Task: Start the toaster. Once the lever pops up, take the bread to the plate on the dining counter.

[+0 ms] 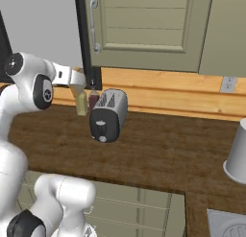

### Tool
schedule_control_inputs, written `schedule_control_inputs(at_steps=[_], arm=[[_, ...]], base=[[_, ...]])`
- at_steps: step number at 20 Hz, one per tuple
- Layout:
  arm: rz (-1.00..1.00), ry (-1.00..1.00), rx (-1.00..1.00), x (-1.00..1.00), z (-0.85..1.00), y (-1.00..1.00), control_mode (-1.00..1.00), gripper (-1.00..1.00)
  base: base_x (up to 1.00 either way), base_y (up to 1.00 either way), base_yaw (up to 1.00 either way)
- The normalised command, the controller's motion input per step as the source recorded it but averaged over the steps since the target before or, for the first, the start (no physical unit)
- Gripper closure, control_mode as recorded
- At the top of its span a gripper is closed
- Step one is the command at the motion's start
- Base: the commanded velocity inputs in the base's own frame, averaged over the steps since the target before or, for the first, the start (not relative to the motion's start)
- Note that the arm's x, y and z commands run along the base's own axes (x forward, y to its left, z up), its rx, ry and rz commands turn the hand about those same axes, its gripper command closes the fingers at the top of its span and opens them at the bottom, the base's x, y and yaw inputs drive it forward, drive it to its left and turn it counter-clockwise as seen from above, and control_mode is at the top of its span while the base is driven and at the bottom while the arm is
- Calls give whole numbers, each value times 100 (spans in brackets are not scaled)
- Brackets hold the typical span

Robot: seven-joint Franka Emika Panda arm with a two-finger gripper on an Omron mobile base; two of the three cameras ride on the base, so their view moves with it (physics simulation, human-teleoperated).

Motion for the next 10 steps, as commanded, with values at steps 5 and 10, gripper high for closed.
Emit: schedule_control_inputs(at_steps=[5, 10], arm=[[0, 3, 0, -100, 9, 0, -100, 100], [4, 6, 0, -42, 0, 0, -100, 100]], base=[[0, 0, 0], [0, 0, 0]])
